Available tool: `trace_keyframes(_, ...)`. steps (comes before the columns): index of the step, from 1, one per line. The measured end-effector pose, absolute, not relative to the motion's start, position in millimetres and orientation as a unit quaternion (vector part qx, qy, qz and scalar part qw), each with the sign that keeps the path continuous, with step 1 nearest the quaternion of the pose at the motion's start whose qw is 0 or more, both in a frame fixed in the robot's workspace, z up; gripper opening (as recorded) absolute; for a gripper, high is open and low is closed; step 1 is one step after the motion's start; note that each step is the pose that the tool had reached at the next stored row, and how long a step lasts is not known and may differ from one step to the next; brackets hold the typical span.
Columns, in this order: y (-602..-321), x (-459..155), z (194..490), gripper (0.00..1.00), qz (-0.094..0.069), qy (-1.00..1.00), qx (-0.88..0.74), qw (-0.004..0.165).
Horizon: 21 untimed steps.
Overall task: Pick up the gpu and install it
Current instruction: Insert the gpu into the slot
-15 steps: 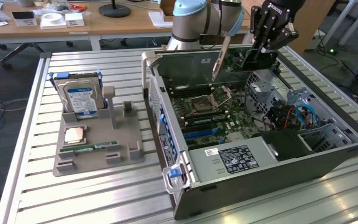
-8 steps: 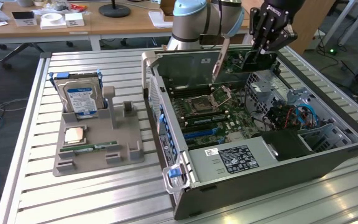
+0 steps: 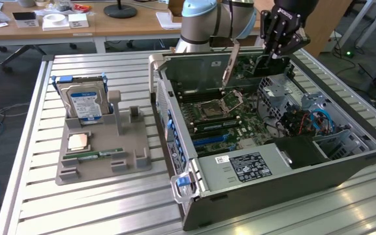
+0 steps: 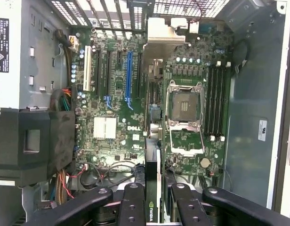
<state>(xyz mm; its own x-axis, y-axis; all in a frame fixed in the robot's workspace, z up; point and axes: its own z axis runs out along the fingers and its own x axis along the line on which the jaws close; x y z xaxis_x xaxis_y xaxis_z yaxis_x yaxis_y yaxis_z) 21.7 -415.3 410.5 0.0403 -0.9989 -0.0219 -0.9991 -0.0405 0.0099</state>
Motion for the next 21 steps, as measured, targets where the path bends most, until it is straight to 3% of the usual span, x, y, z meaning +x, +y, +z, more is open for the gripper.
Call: trace_keyframes(21, -415.3, 12.5, 406.2, 0.26, 0.007, 0.707, -0.707, 0.008)
